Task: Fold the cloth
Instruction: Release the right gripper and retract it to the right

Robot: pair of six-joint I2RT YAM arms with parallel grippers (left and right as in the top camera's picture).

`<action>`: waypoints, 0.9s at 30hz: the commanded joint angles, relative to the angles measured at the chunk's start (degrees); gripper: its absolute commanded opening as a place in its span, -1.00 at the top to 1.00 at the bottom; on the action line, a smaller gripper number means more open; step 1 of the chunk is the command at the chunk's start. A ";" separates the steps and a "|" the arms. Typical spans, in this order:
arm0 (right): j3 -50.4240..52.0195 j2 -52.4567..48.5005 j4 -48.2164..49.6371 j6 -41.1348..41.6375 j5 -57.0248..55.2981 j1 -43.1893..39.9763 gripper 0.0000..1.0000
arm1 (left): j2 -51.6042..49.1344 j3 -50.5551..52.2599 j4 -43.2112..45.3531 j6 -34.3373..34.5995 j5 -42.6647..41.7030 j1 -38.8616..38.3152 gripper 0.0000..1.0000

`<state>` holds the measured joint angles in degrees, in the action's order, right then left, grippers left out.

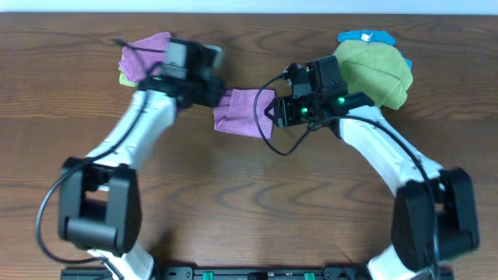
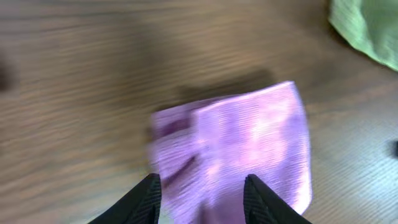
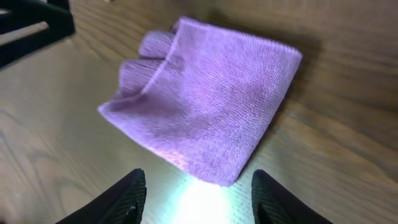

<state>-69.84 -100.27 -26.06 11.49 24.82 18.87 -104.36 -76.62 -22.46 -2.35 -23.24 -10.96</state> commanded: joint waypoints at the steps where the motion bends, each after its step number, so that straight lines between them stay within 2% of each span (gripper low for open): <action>1: -0.76 5.27 -2.64 -1.18 -4.42 -0.11 -0.18 | 2.16 -0.48 -2.05 -0.24 -8.50 5.62 0.18; 3: -0.76 9.42 -6.08 -1.53 -9.05 -0.11 -0.22 | 1.92 -0.28 -4.94 -0.85 -13.81 7.96 0.24; 8: -0.76 21.24 -17.94 -0.50 -23.19 -0.09 -0.42 | 1.95 1.64 -10.10 -4.55 -15.91 8.13 0.36; 11: -0.74 31.47 -26.99 4.17 -31.69 -0.02 -0.38 | 2.08 4.48 -10.05 -5.55 -20.35 8.24 0.44; 16: 2.40 48.46 -36.68 9.73 -42.56 2.36 -0.39 | 3.28 8.41 -10.14 -6.93 -20.28 8.33 0.43; 20: 10.62 59.84 -37.42 13.73 -43.08 2.91 -0.46 | 4.87 10.51 -9.81 -8.68 -20.15 8.39 0.42; 24: 18.71 67.91 -34.91 16.79 -43.01 2.91 -0.63 | 5.09 12.63 -7.39 -9.27 -20.44 8.83 0.42; 26: 21.49 69.85 -32.96 17.40 -43.06 2.86 -0.78 | 5.09 13.94 -5.01 -9.25 -20.50 8.81 0.39; 27: 22.84 70.40 -31.32 17.40 -43.04 2.84 -0.94 | 5.09 14.60 -3.67 -9.25 -20.20 8.81 0.37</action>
<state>-49.43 -31.31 -59.00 26.06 -16.60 21.26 -99.85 -63.83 -27.07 -10.24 -42.92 -2.52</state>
